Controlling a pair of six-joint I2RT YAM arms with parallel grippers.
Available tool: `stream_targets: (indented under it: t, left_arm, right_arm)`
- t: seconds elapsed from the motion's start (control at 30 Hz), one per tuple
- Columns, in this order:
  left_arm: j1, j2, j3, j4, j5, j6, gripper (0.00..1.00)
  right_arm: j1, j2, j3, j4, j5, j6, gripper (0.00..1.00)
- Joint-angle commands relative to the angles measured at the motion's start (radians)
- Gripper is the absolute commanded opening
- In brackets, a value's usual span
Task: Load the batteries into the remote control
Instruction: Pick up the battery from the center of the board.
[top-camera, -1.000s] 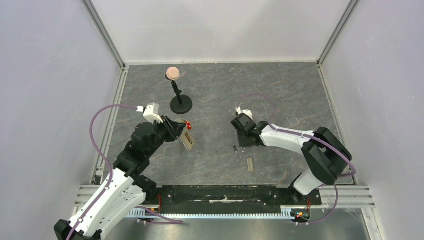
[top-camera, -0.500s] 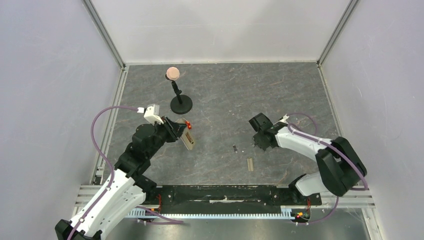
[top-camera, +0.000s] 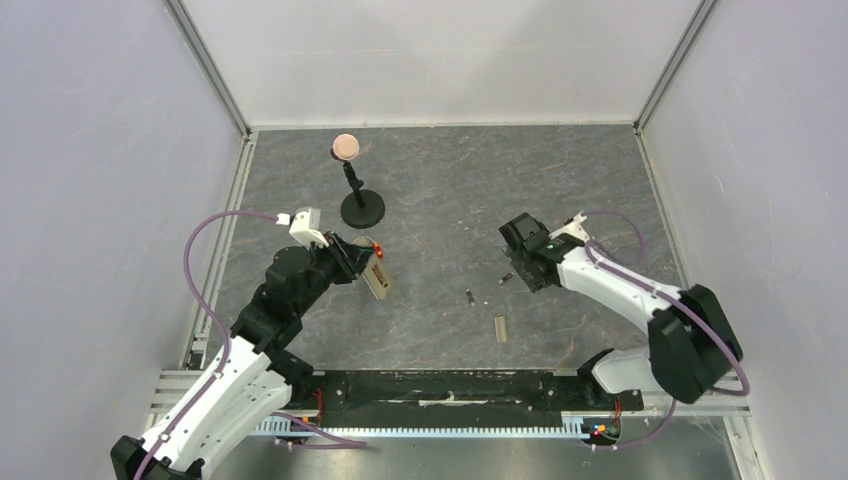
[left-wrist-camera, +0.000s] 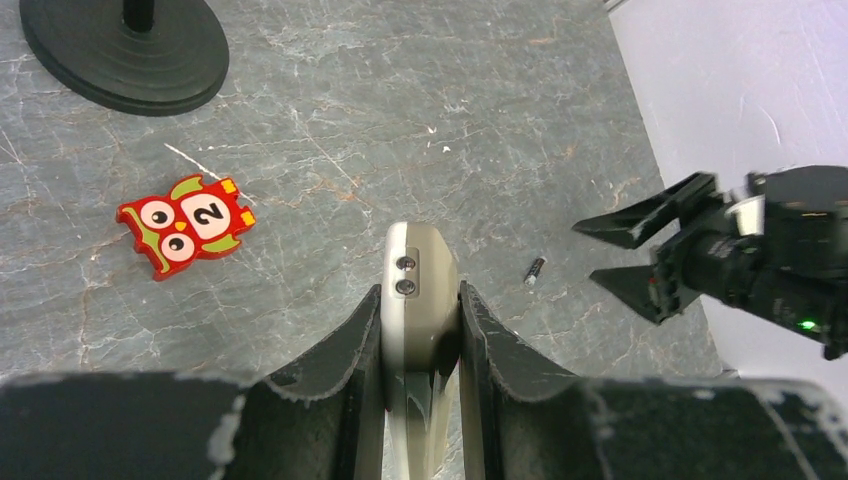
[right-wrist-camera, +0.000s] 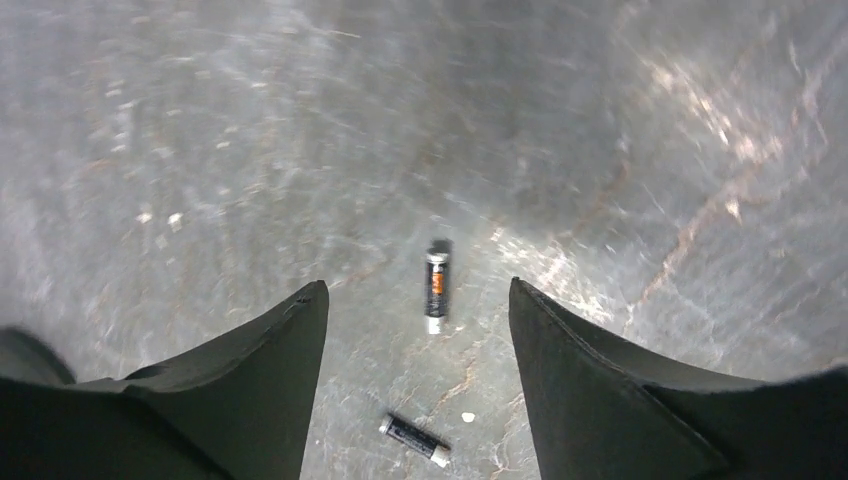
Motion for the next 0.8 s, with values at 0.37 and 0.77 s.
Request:
stream_targets:
  t: [0.37, 0.77]
  left_arm:
    - [0.003, 0.039, 0.021, 0.076, 0.036, 0.077, 0.02]
    - [0.004, 0.047, 0.016, 0.079, 0.058, 0.083, 0.02]
  right_arm:
    - [-0.006, -0.115, -0.061, 0.444, -0.382, -1.939, 0.76]
    - [-0.006, 0.068, 0.108, 0.047, -0.583, -2.461, 0.56]
